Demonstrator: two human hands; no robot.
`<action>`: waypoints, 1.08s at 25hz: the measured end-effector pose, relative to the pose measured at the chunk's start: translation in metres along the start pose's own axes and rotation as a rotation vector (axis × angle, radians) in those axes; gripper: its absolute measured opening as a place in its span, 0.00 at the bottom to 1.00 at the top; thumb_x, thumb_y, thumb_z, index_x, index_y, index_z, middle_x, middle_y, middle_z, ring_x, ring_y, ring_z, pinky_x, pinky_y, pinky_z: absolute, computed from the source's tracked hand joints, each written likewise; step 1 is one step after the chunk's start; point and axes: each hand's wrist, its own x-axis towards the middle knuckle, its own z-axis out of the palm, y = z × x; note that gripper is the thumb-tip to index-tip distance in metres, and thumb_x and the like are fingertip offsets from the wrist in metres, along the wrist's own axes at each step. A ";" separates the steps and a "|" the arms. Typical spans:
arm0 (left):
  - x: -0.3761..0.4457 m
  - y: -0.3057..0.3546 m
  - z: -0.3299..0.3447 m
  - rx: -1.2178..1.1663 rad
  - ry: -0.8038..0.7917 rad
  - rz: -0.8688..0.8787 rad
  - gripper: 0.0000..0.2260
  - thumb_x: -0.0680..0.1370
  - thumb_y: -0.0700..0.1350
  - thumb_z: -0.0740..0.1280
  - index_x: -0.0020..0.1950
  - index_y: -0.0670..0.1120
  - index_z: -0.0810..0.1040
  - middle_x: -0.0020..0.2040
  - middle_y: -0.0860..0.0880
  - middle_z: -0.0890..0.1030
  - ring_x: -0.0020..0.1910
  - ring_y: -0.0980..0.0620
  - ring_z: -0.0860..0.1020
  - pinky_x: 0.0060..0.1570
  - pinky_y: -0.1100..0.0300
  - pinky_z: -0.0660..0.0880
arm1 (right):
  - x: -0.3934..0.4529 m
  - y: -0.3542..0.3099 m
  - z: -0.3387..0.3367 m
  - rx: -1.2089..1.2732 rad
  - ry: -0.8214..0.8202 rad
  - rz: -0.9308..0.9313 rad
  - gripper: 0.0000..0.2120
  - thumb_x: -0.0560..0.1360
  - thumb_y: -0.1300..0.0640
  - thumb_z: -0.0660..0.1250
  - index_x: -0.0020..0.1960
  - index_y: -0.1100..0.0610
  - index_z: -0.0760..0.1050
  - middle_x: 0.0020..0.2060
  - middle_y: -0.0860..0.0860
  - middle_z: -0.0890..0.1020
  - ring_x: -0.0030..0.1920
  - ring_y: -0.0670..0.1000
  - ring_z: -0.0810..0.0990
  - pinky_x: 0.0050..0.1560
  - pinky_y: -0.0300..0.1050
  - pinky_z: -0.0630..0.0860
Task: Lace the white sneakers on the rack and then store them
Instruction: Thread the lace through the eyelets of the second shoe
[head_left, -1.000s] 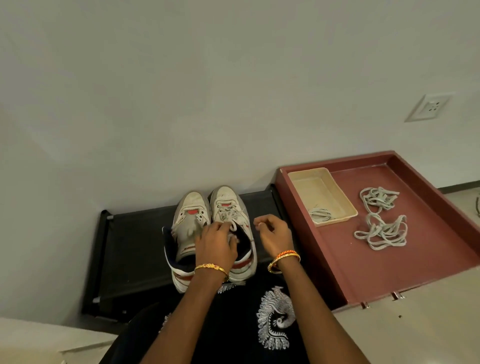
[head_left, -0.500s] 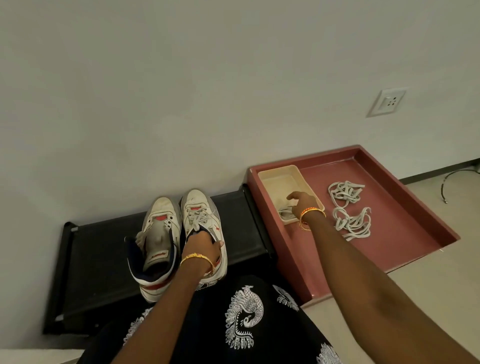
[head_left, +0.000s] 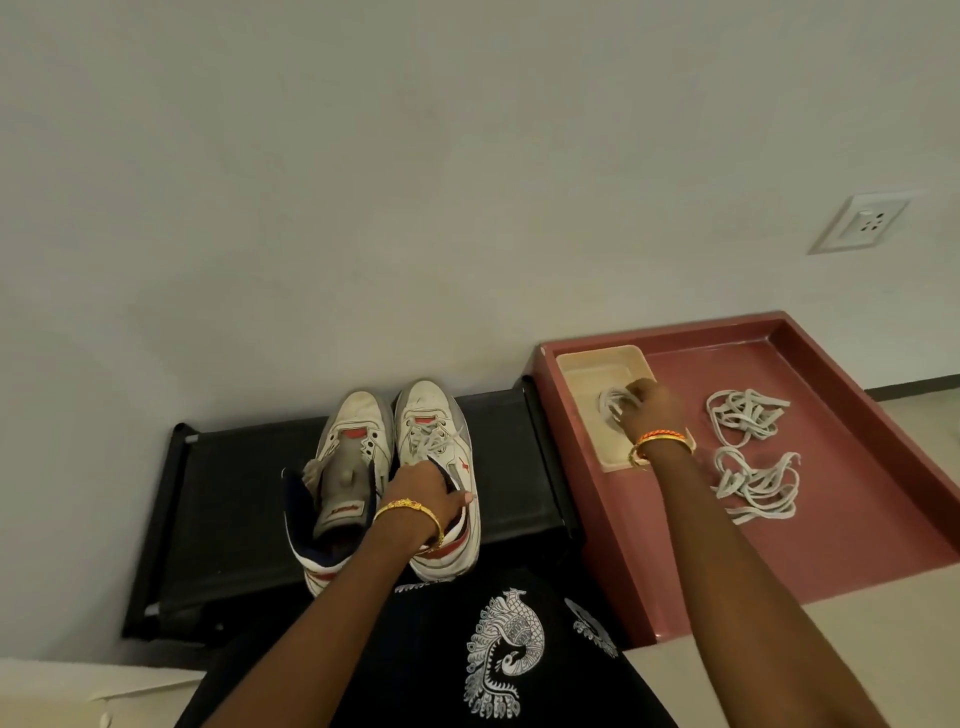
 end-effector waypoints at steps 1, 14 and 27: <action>-0.003 -0.002 -0.006 -0.054 0.041 0.005 0.21 0.77 0.56 0.64 0.45 0.38 0.81 0.42 0.42 0.83 0.45 0.44 0.81 0.49 0.56 0.77 | -0.009 -0.018 -0.013 0.107 0.016 -0.028 0.07 0.73 0.67 0.64 0.49 0.65 0.79 0.45 0.61 0.82 0.46 0.60 0.79 0.42 0.40 0.68; -0.051 -0.056 -0.067 -1.467 -0.065 -0.024 0.09 0.81 0.46 0.60 0.57 0.46 0.76 0.54 0.43 0.79 0.50 0.46 0.80 0.54 0.47 0.76 | -0.143 -0.185 0.031 0.470 -0.609 -0.199 0.06 0.73 0.63 0.68 0.49 0.63 0.80 0.43 0.59 0.83 0.41 0.52 0.81 0.49 0.48 0.80; 0.005 -0.081 -0.054 -1.830 0.059 -0.093 0.09 0.80 0.42 0.58 0.46 0.43 0.76 0.36 0.46 0.82 0.34 0.49 0.79 0.28 0.62 0.74 | -0.151 -0.119 0.100 -0.038 -0.550 0.075 0.17 0.72 0.58 0.65 0.61 0.56 0.74 0.57 0.59 0.79 0.56 0.61 0.77 0.54 0.47 0.75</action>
